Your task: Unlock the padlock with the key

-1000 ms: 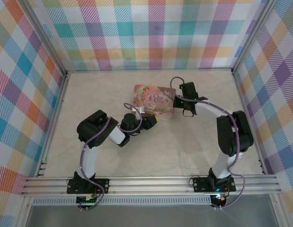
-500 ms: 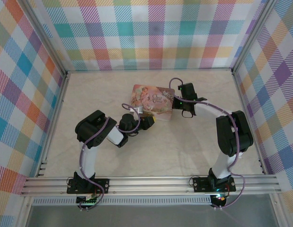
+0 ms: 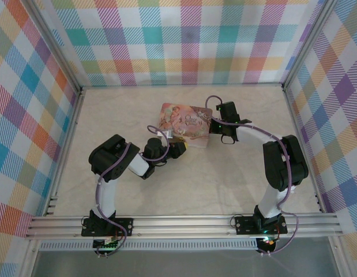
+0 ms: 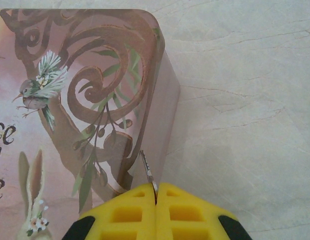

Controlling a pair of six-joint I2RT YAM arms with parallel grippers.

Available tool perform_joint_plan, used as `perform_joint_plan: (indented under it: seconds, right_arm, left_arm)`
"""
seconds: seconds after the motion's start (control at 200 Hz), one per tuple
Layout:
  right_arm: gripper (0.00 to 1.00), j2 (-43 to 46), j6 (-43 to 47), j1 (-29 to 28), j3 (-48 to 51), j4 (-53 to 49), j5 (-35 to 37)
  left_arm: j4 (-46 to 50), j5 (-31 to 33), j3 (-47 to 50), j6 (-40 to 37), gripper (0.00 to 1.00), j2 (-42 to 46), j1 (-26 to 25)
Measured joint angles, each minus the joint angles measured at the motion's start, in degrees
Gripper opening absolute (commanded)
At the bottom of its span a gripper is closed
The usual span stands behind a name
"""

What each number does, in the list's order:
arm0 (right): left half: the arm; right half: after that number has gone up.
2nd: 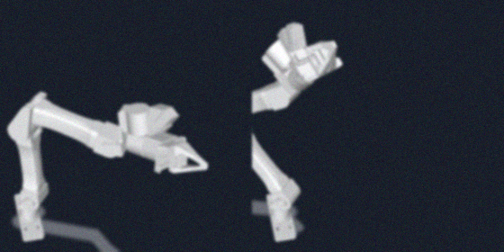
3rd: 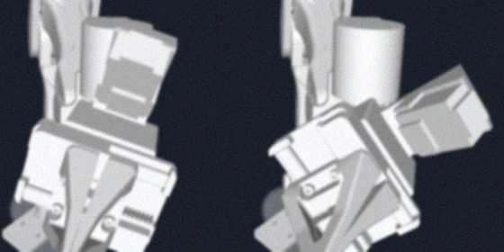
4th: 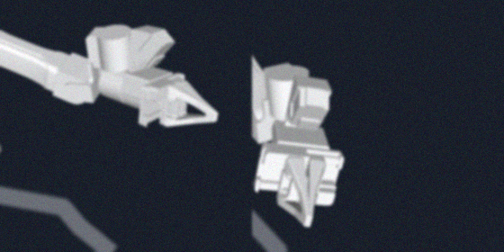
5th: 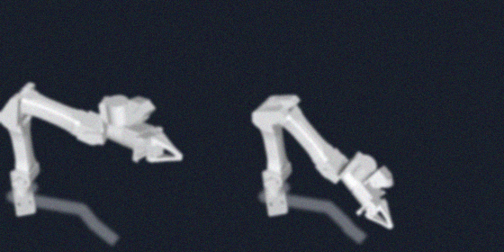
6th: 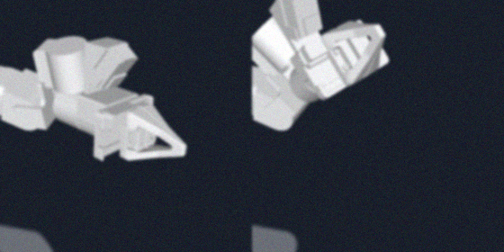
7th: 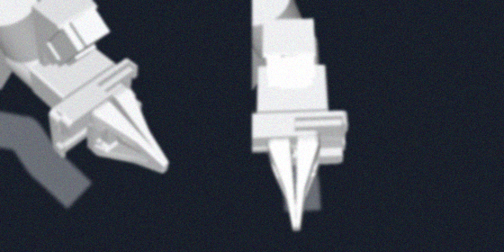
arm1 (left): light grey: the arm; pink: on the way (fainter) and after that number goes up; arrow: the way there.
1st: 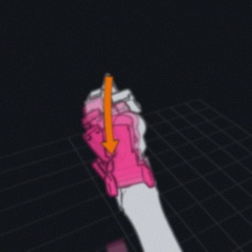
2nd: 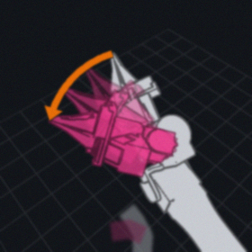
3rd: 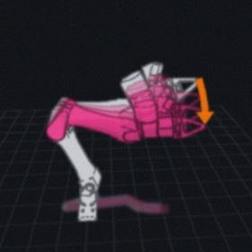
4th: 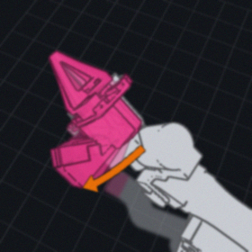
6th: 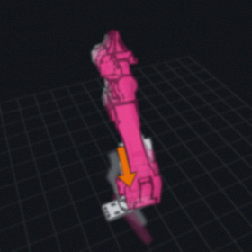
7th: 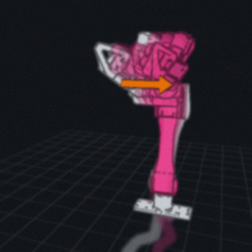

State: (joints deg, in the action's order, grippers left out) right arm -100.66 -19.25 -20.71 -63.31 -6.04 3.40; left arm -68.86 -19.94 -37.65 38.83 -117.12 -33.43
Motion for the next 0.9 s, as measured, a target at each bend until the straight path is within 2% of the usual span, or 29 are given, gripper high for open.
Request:
perform_joint_plan:
  seconds: [0.135, 0.195, 0.425, 0.685, 0.9]
  right_arm:
    - [0.00, 0.0, 0.0, 0.0, 0.0, 0.0, 0.0]
    - [0.00, 0.0, 0.0, 0.0, 0.0, 0.0, 0.0]
    - [0.00, 0.0, 0.0, 0.0, 0.0, 0.0, 0.0]
    - [0.00, -0.3, 0.7, -0.1, -0.3, -0.3, 0.0]
    - [0.00, -3.2, 2.3, -0.1, -4.2, -2.0, 0.0]
  left_arm:
    - [1.2, 0.0, 0.1, -0.8, 0.11, 0.4, 0.2]
    - [1.7, -0.2, 0.1, -0.9, 0.06, 0.6, 0.2]
    - [6.3, -1.0, -0.3, -1.2, 0.03, 2.5, 0.7]
    - [22.2, -4.1, -4.6, -4.1, 0.04, 6.5, 1.6]
    - [34.1, -6.4, -9.3, -7.1, 0.04, 7.9, 2.5]
